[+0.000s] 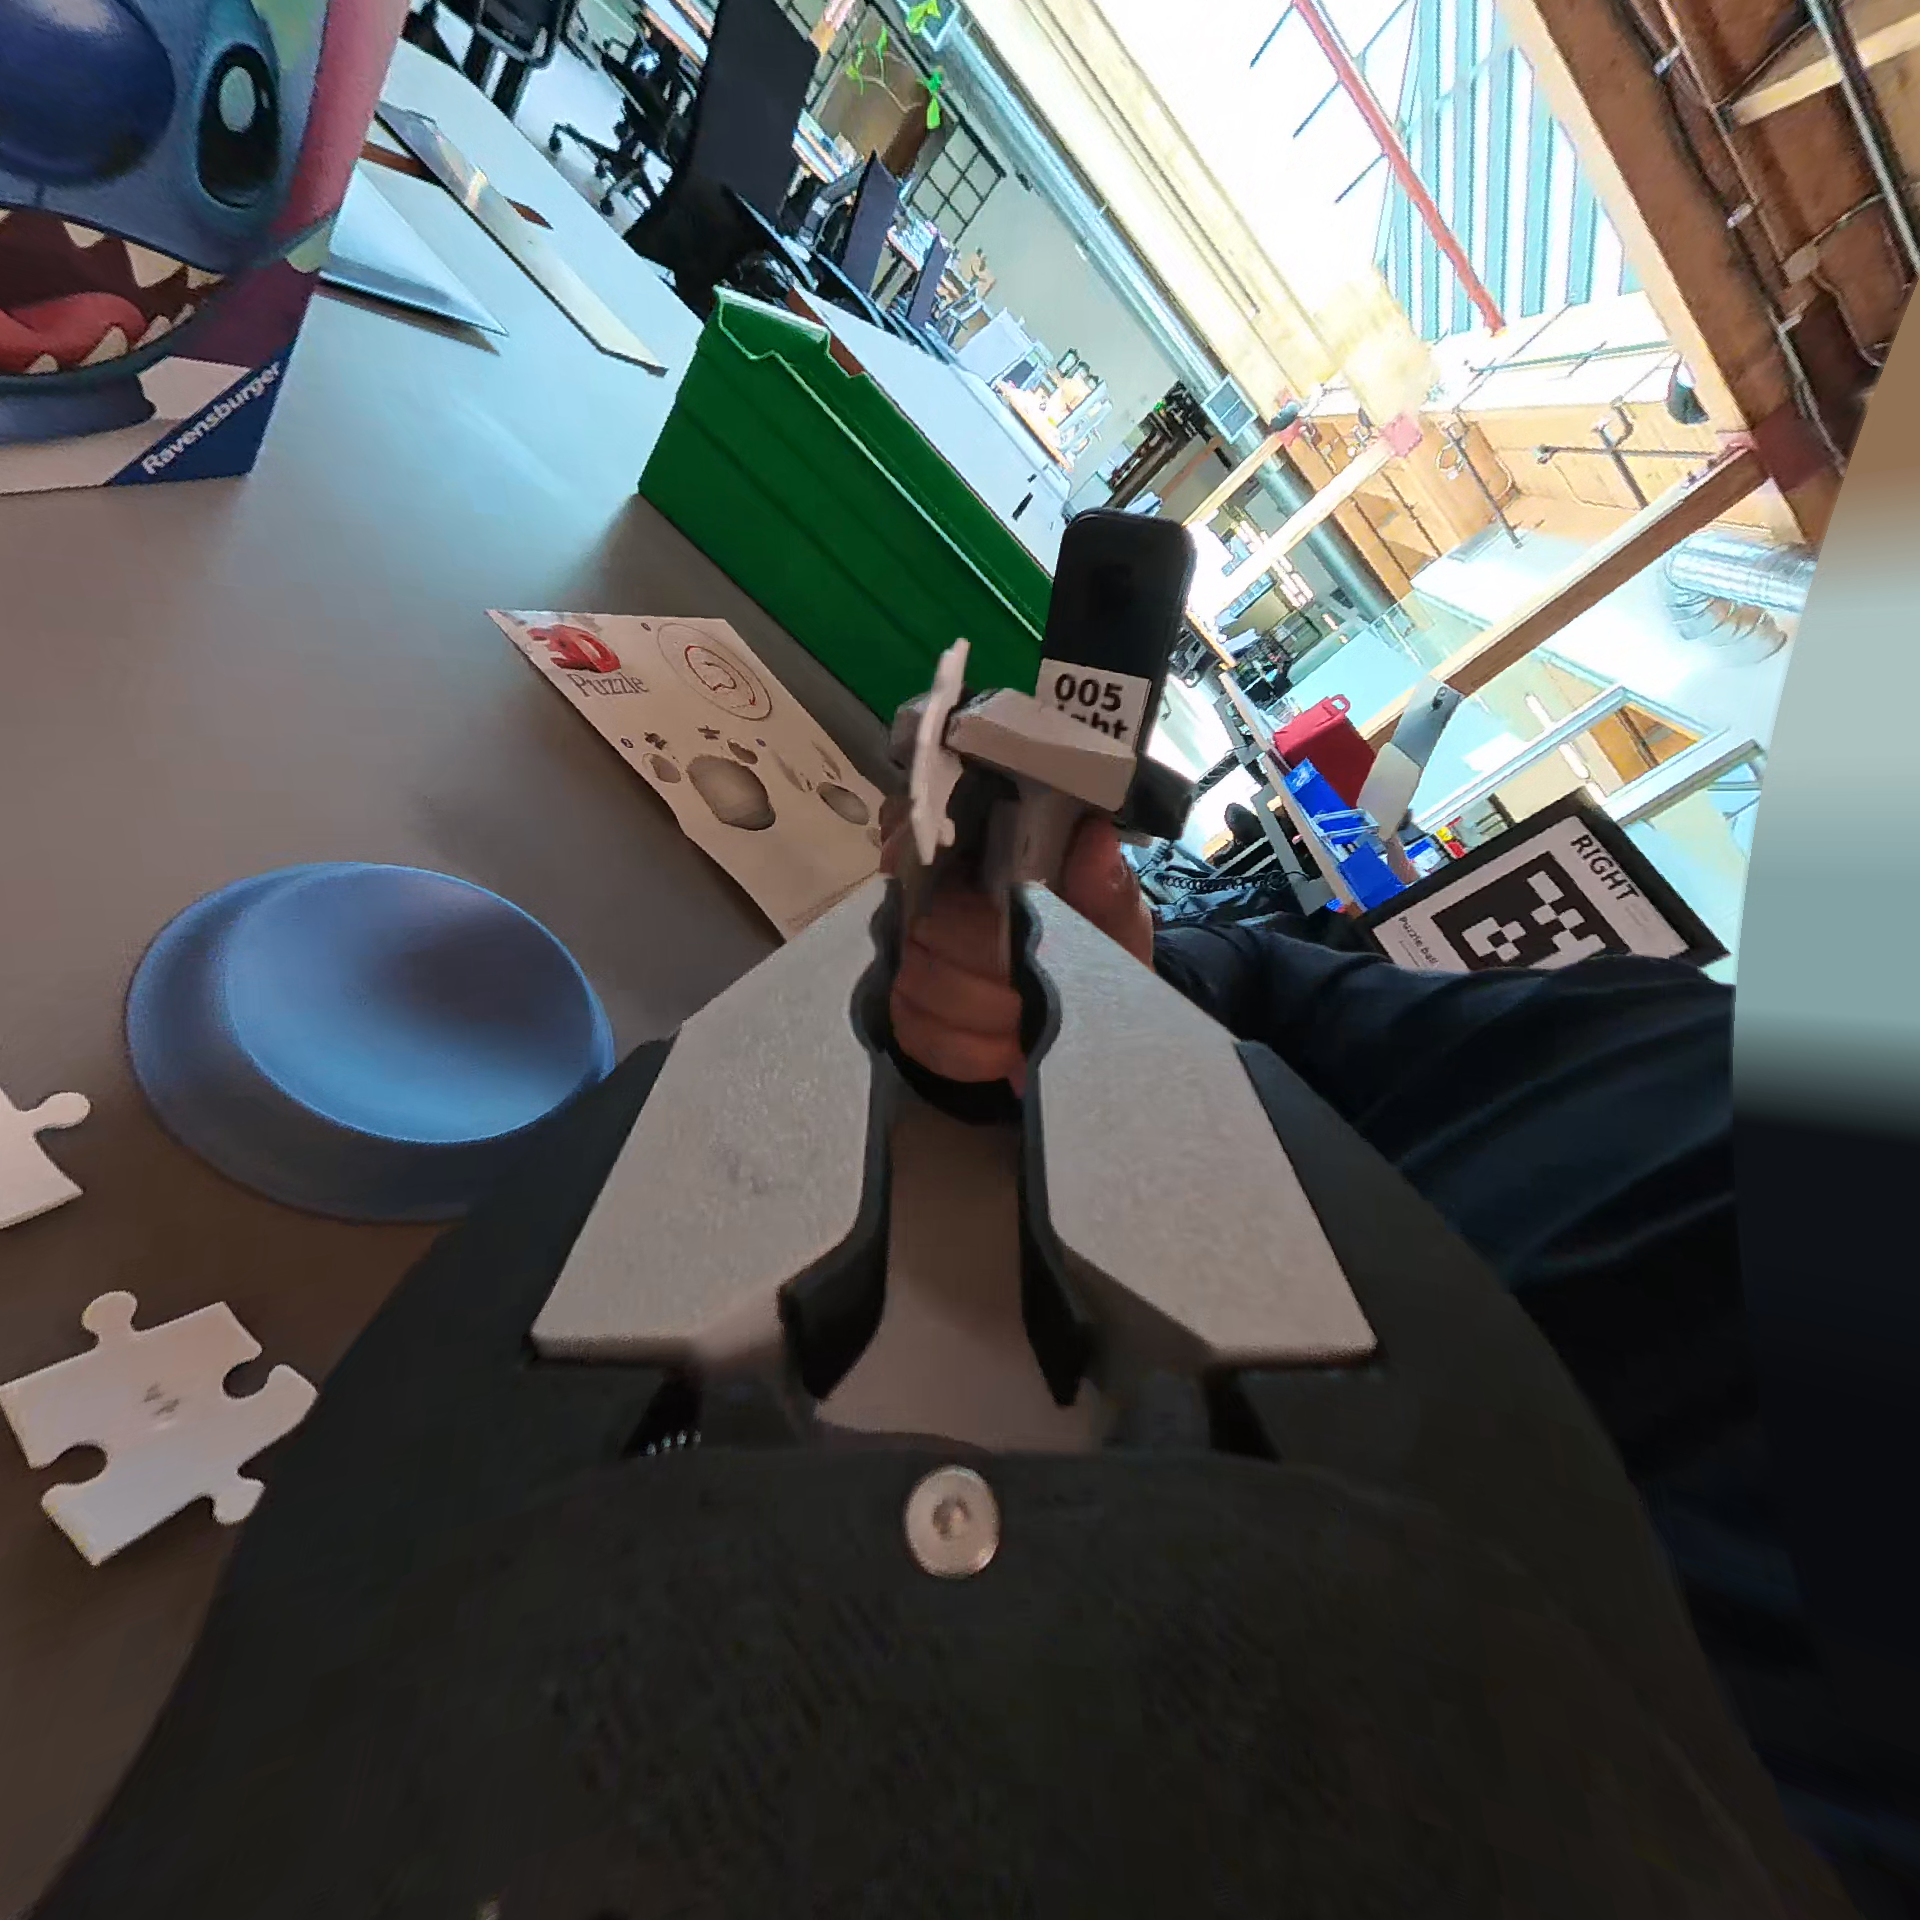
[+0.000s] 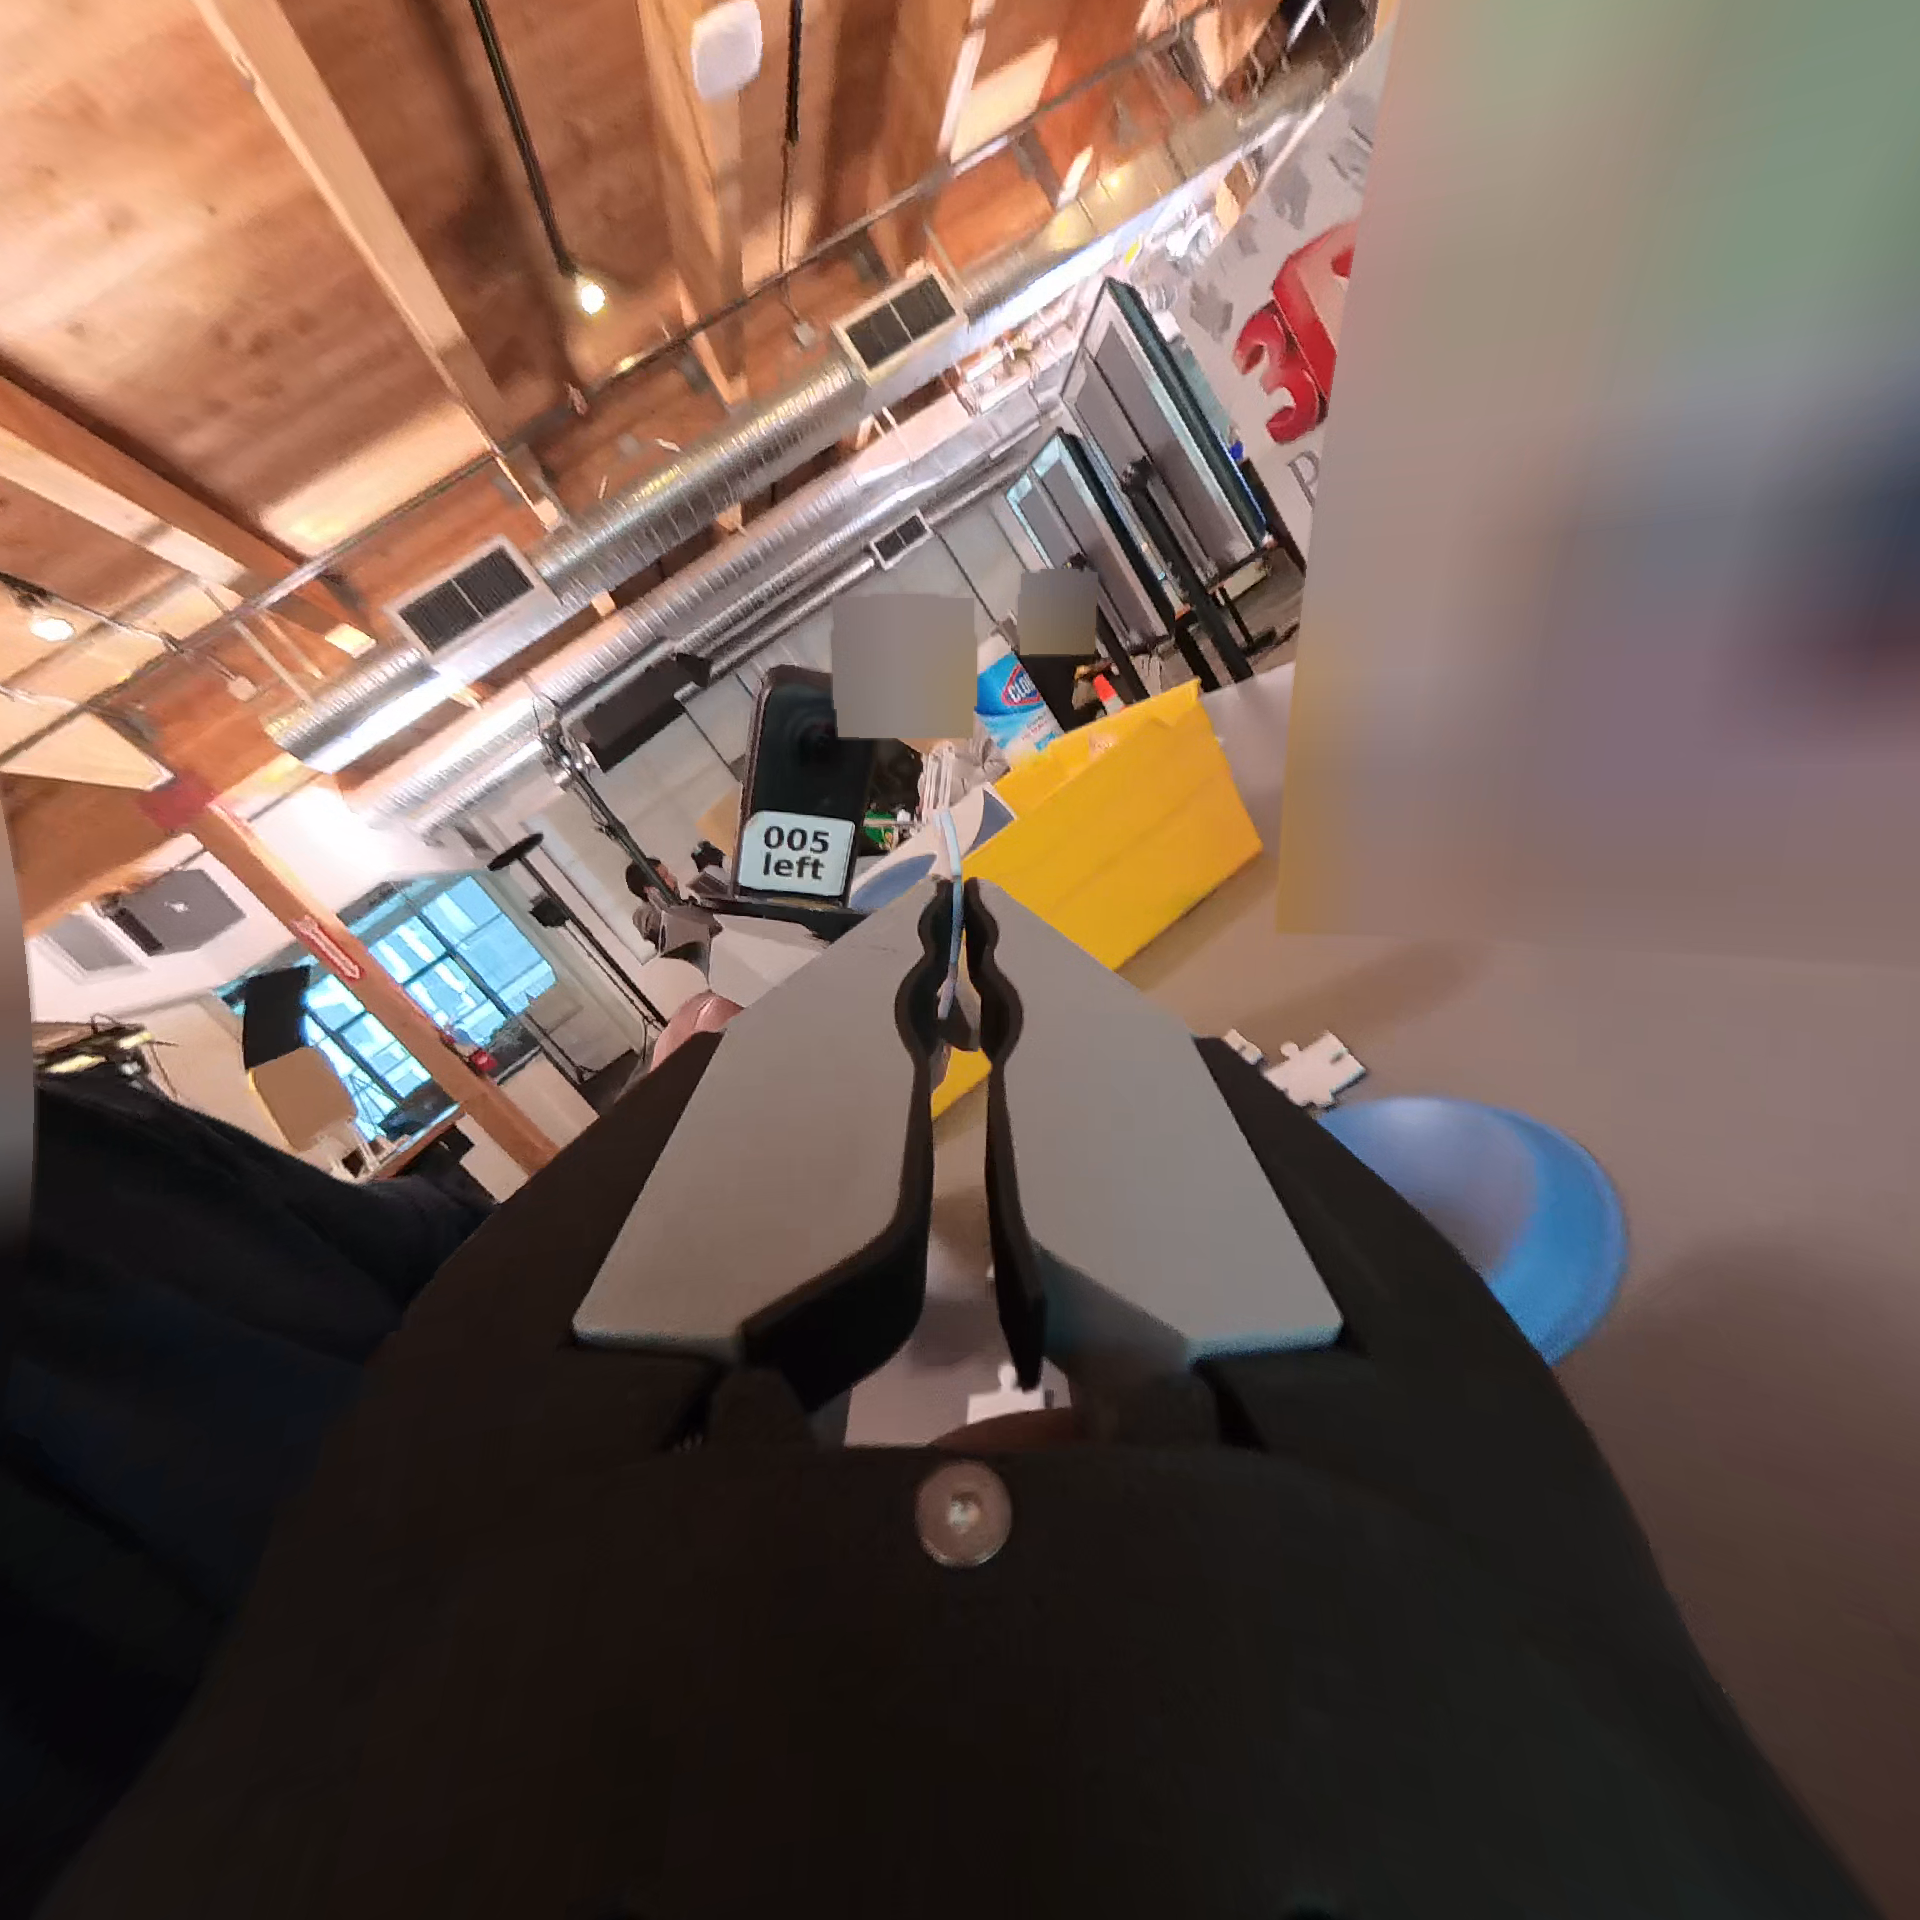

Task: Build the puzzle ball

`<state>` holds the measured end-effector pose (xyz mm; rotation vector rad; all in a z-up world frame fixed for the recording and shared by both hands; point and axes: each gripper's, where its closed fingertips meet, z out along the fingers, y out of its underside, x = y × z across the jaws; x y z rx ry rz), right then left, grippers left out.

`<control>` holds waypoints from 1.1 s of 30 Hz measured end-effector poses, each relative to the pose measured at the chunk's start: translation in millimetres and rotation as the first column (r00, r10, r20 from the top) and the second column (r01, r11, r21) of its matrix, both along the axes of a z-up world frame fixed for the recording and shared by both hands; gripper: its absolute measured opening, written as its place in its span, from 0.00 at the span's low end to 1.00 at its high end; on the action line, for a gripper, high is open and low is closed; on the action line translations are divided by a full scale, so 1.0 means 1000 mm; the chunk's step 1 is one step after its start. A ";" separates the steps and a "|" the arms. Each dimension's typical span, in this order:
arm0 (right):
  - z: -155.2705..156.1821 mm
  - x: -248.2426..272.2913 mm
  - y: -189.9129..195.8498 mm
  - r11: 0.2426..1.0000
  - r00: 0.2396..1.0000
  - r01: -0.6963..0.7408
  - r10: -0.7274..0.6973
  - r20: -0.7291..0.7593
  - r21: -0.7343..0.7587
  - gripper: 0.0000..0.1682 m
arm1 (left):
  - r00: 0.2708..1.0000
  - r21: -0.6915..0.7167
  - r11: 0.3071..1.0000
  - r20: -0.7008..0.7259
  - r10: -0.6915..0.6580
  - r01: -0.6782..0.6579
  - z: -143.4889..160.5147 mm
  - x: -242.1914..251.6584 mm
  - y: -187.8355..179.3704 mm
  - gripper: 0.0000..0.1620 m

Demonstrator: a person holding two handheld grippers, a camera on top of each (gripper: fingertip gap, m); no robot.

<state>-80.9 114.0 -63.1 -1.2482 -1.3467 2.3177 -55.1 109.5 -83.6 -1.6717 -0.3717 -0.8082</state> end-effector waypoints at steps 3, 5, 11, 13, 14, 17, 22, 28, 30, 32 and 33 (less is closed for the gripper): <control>0.001 0.000 -0.014 0.999 0.999 -0.036 0.036 -0.006 -0.005 0.00 | 1.000 0.026 1.000 0.014 0.003 -0.003 0.005 -0.001 -0.003 0.10; 0.000 -0.001 -0.024 0.998 0.998 -0.060 0.060 0.001 -0.014 0.00 | 1.000 0.035 0.999 0.012 0.011 -0.011 0.007 -0.002 -0.004 0.08; -0.002 -0.001 -0.030 0.996 0.996 -0.084 0.084 -0.009 0.024 0.00 | 0.990 -0.013 0.999 -0.137 0.039 -0.041 0.000 -0.007 -0.010 0.00; -0.004 0.001 -0.033 0.993 0.995 -0.102 0.103 -0.014 0.065 0.00 | 0.984 -0.037 0.999 -0.178 0.024 -0.031 -0.002 -0.007 -0.012 0.00; -0.004 0.002 -0.036 0.990 0.992 -0.119 0.121 -0.020 0.082 0.02 | 0.983 -0.050 0.998 -0.185 0.014 -0.024 -0.004 -0.006 -0.014 0.00; -0.006 0.006 -0.045 0.972 0.986 -0.152 0.161 -0.033 0.177 0.08 | 0.975 -0.125 0.992 -0.215 -0.056 0.029 -0.016 0.001 -0.019 0.00; -0.016 0.011 -0.054 0.932 0.984 -0.147 0.173 -0.052 0.331 0.02 | 0.960 -0.207 0.973 -0.234 -0.150 0.102 -0.031 0.014 -0.024 0.00; -0.014 0.004 -0.035 0.978 0.990 -0.140 0.137 0.029 0.156 0.00 | 0.970 -0.157 0.981 -0.196 -0.141 0.110 -0.025 0.010 -0.022 0.03; -0.018 0.001 -0.032 0.984 0.987 -0.148 0.141 0.074 0.103 0.00 | 0.967 -0.169 0.982 -0.226 -0.120 0.083 -0.028 0.005 -0.022 0.03; -0.019 0.000 -0.031 0.985 0.986 -0.147 0.140 0.085 0.086 0.00 | 0.955 -0.180 0.981 -0.273 -0.113 0.065 -0.030 0.002 -0.022 0.03; -0.018 0.001 -0.031 0.986 0.988 -0.141 0.134 0.082 0.091 0.00 | 0.952 -0.179 0.982 -0.287 -0.110 0.060 -0.030 0.001 -0.021 0.03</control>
